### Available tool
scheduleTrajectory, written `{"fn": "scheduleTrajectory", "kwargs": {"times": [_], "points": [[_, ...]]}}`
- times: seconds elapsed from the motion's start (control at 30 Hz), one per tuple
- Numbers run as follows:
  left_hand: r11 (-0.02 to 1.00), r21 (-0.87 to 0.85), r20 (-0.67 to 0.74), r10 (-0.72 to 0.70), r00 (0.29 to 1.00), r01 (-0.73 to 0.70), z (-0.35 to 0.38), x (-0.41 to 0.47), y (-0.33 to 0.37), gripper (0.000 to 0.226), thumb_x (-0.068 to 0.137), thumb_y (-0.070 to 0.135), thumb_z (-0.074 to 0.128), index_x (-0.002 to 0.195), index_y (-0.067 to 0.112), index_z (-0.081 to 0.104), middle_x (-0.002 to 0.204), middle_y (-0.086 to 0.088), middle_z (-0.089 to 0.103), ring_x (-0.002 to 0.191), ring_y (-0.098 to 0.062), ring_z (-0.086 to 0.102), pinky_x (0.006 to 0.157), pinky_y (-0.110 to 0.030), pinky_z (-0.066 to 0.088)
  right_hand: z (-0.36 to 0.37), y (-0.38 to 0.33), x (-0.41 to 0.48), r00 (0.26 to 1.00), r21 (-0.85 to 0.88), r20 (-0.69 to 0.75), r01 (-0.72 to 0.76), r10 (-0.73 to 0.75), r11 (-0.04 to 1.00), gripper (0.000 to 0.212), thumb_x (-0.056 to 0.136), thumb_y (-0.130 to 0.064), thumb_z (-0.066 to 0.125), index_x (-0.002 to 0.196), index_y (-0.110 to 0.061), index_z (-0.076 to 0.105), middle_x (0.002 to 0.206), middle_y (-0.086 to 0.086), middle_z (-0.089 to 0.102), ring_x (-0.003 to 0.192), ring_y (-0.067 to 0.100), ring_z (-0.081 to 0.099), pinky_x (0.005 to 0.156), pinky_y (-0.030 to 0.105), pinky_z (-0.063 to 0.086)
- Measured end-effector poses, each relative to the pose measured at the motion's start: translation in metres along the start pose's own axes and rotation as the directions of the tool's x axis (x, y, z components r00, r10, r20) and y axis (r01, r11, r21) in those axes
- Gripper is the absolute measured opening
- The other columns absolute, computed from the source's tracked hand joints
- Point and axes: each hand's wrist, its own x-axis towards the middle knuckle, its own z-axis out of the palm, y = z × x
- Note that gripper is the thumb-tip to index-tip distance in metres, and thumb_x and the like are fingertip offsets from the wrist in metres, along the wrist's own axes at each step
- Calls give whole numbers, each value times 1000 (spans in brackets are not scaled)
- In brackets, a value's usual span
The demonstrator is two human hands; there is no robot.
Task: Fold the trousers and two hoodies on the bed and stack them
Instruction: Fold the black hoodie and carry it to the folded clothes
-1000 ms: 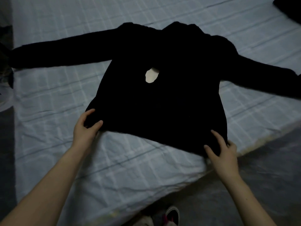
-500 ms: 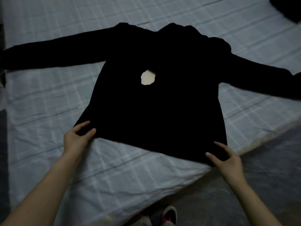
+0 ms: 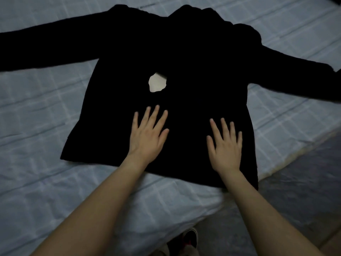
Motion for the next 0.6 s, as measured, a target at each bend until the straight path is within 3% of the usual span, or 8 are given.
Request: {"fn": "scheduleTrajectory", "kwargs": {"times": [0.13,0.5,0.6], "points": [[1000,2,28,-19,999,19,20,-2,-8,61,99,49,16,155,25,24,161,-6,26,150,-28,19,120,-52,10,13,7,-2,1000,-15,3,7,-7,1000,58,99,-48,26,156,-37,24,163,2,26,152,28,15,122,53,11],[995,-59,81,-73,994,78,-1,1,5,60,98,44,24,152,23,34,158,-8,33,147,-29,26,118,-53,18,17,9,4,1000,4,-9,-4,4,1000,59,98,-45,34,155,-38,25,162,2,30,151,28,19,121,51,14],[968,-111,87,-216,972,225,-12,9,26,53,93,32,47,144,18,49,152,-12,42,141,-34,36,114,-57,25,14,7,3,1000,65,-2,-9,9,998,59,96,-45,39,154,-39,28,161,0,31,151,27,22,121,49,14]]}}
